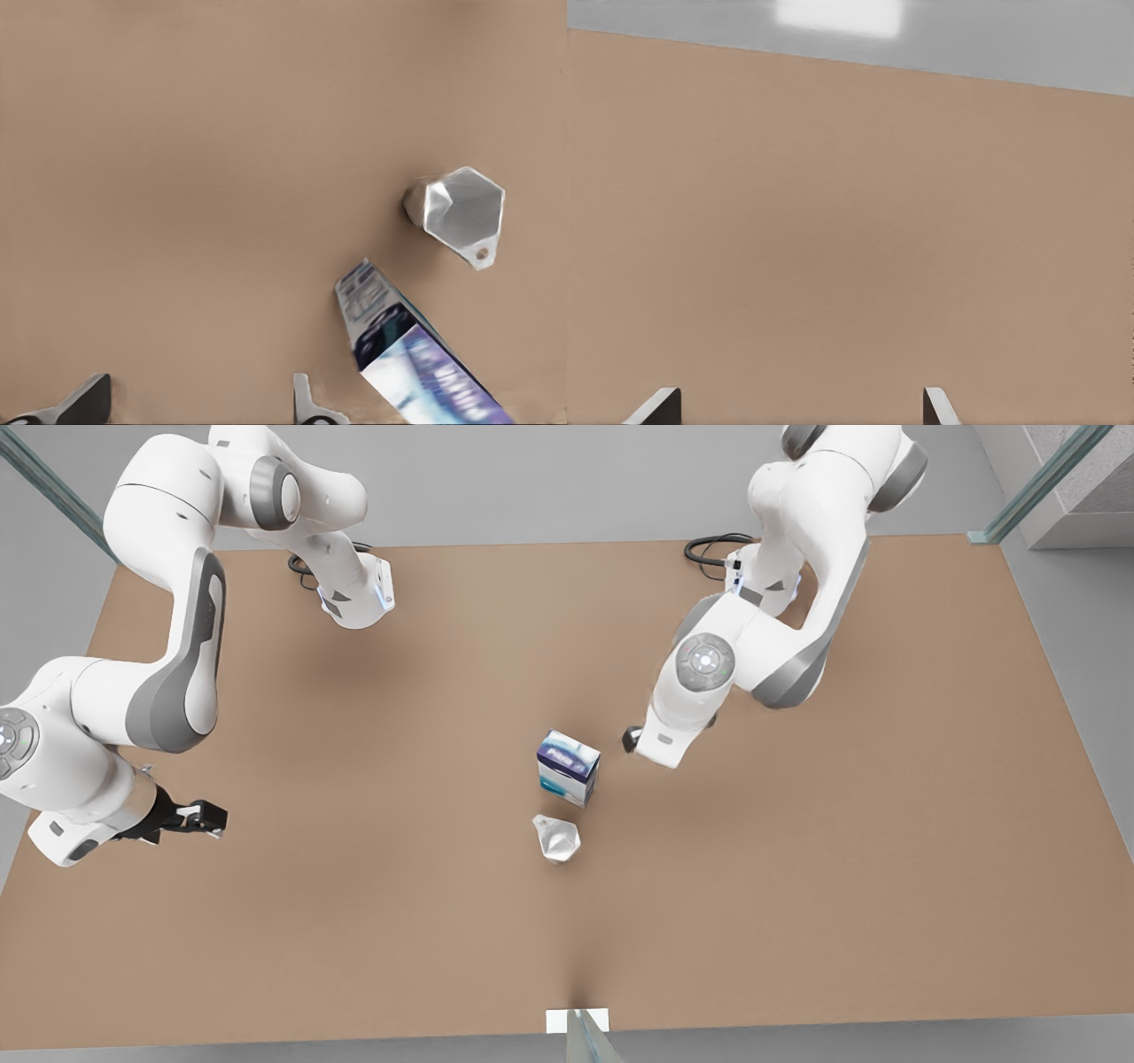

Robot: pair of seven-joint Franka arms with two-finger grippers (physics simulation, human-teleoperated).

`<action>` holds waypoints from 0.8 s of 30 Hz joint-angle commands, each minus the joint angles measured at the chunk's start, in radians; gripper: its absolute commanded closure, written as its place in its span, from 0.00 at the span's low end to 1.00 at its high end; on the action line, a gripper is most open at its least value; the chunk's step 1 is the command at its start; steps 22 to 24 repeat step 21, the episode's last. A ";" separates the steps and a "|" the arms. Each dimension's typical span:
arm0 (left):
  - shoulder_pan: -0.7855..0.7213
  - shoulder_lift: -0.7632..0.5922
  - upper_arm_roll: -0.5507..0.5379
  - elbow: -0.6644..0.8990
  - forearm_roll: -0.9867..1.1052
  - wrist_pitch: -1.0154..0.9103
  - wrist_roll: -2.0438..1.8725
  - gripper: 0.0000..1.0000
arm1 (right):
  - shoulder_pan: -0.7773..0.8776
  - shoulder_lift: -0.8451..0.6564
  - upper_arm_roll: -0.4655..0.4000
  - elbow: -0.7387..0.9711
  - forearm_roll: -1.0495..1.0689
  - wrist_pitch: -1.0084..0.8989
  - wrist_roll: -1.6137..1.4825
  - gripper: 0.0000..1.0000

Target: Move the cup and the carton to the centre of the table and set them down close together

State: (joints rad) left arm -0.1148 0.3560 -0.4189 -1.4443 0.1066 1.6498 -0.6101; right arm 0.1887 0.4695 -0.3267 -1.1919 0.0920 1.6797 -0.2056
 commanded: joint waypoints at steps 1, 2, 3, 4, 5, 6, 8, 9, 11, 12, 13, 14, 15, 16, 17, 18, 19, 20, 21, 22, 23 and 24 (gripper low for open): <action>0.004 -0.028 0.037 -0.001 -0.019 -0.015 0.096 0.00 | 0.000 0.000 0.000 0.000 0.000 0.000 0.000 0.00; 0.004 -0.097 0.147 -0.001 -0.015 -0.039 0.271 0.00 | 0.000 0.000 0.000 0.000 0.000 0.000 0.000 0.00; 0.004 -0.129 0.253 0.030 -0.047 -0.137 0.412 0.00 | 0.000 0.000 0.000 0.000 0.000 0.000 0.000 0.00; 0.004 -0.173 0.269 0.018 -0.042 -0.165 0.420 0.00 | 0.000 0.000 0.000 0.000 0.000 0.000 0.000 0.00; 0.004 -0.192 0.350 0.010 -0.053 -0.154 0.547 0.00 | 0.000 0.000 0.000 0.000 0.000 0.000 0.000 0.00; 0.004 -0.190 0.460 0.016 -0.133 -0.153 0.671 0.00 | 0.000 0.000 0.000 0.000 0.000 0.000 0.000 0.00; 0.004 -0.252 0.496 -0.037 -0.111 -0.137 0.673 0.00 | 0.000 0.000 -0.002 0.000 0.000 0.000 0.002 0.00; 0.004 -0.262 0.494 -0.091 -0.102 -0.104 0.673 0.00 | 0.000 0.000 0.000 0.000 0.002 0.000 0.002 0.00; 0.004 -0.289 0.489 -0.206 -0.105 -0.016 0.673 0.00 | -0.014 0.000 0.000 -0.001 0.003 0.002 0.000 0.00; 0.004 -0.259 0.483 -0.208 -0.104 -0.022 0.673 0.00 | -0.014 0.000 0.000 -0.002 0.003 0.002 0.000 0.00; 0.004 -0.247 0.477 -0.208 -0.104 -0.022 0.673 0.00 | -0.014 0.000 0.000 -0.002 0.003 0.002 0.000 0.00; 0.009 -0.244 0.463 -0.212 -0.107 -0.019 0.671 0.00 | -0.014 0.000 0.000 -0.002 0.003 0.002 0.000 0.00; 0.014 -0.236 0.457 -0.208 -0.108 -0.013 0.670 0.00 | -0.014 0.000 0.000 -0.002 0.003 0.002 0.000 0.00; 0.017 -0.232 0.446 -0.205 -0.108 -0.015 0.655 0.00 | -0.014 0.000 0.000 -0.002 0.003 0.002 0.000 0.00; 0.017 -0.232 0.445 -0.205 -0.108 -0.015 0.644 0.00 | -0.014 0.000 0.000 -0.002 0.003 0.002 0.000 0.00; 0.017 -0.232 0.445 -0.203 -0.108 -0.015 0.639 0.00 | -0.014 0.000 0.000 -0.002 0.003 0.000 0.002 0.00; 0.017 -0.232 0.445 -0.203 -0.108 -0.015 0.639 0.00 | -0.014 -0.002 0.000 -0.002 0.003 0.000 0.000 0.00; 0.017 -0.232 0.445 -0.203 -0.108 -0.015 0.639 0.00 | -0.012 -0.002 0.001 -0.002 0.003 -0.002 -0.002 0.00; 0.017 -0.232 0.445 -0.203 -0.110 -0.011 0.638 0.00 | -0.011 -0.006 0.001 -0.005 -0.003 -0.002 -0.002 0.00; 0.017 -0.232 0.445 -0.203 -0.110 -0.011 0.638 0.00 | -0.011 -0.006 0.001 -0.005 -0.003 -0.002 -0.002 0.00; 0.017 -0.232 0.445 -0.203 -0.110 -0.011 0.638 0.00 | -0.011 -0.006 0.001 -0.005 -0.003 -0.002 -0.002 0.00; 0.017 -0.232 0.445 -0.203 -0.110 -0.011 0.638 0.00 | -0.011 -0.006 0.001 -0.005 -0.003 -0.002 -0.002 0.00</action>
